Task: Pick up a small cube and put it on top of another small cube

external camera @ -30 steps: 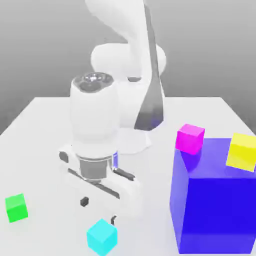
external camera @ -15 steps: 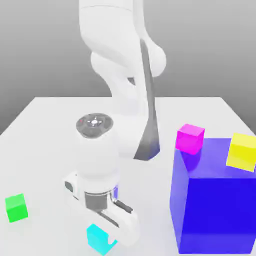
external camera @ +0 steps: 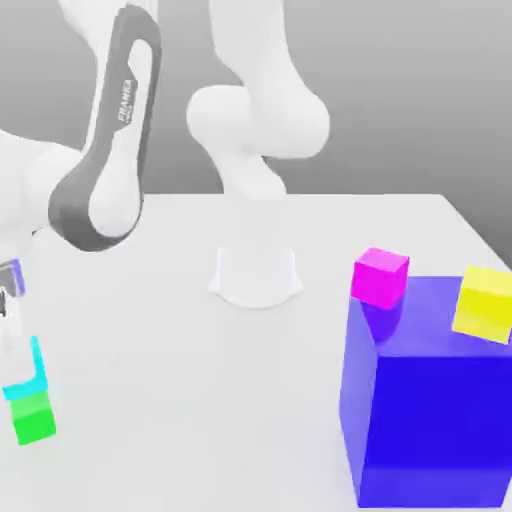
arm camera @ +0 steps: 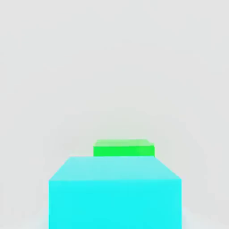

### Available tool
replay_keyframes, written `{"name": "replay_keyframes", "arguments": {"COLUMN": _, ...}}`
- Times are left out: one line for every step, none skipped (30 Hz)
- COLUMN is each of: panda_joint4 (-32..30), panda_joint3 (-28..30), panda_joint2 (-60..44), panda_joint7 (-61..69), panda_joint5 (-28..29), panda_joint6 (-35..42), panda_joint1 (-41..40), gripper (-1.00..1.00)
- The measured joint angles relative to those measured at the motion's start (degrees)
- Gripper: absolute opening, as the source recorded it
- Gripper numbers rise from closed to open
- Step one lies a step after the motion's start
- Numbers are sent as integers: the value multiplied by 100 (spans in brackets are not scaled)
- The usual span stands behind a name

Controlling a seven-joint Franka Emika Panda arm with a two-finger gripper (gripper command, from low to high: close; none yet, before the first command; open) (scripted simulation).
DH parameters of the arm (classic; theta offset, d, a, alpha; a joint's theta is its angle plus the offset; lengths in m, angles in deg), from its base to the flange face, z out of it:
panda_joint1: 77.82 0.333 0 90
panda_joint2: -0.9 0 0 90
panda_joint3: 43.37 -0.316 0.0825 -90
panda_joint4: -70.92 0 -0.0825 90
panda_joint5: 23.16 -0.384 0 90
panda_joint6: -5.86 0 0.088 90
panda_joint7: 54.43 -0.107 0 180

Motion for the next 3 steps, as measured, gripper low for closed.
{"name": "replay_keyframes", "arguments": {"panda_joint4": 0, "panda_joint3": 0, "panda_joint2": 0, "panda_joint7": 0, "panda_joint5": 0, "panda_joint6": 0, "panda_joint1": 0, "gripper": 100}}
{"name": "replay_keyframes", "arguments": {"panda_joint4": 0, "panda_joint3": 0, "panda_joint2": 0, "panda_joint7": 0, "panda_joint5": 0, "panda_joint6": 0, "panda_joint1": 0, "gripper": 100}}
{"name": "replay_keyframes", "arguments": {"panda_joint4": 0, "panda_joint3": 0, "panda_joint2": 0, "panda_joint7": 0, "panda_joint5": 0, "panda_joint6": 0, "panda_joint1": 0, "gripper": 100}}
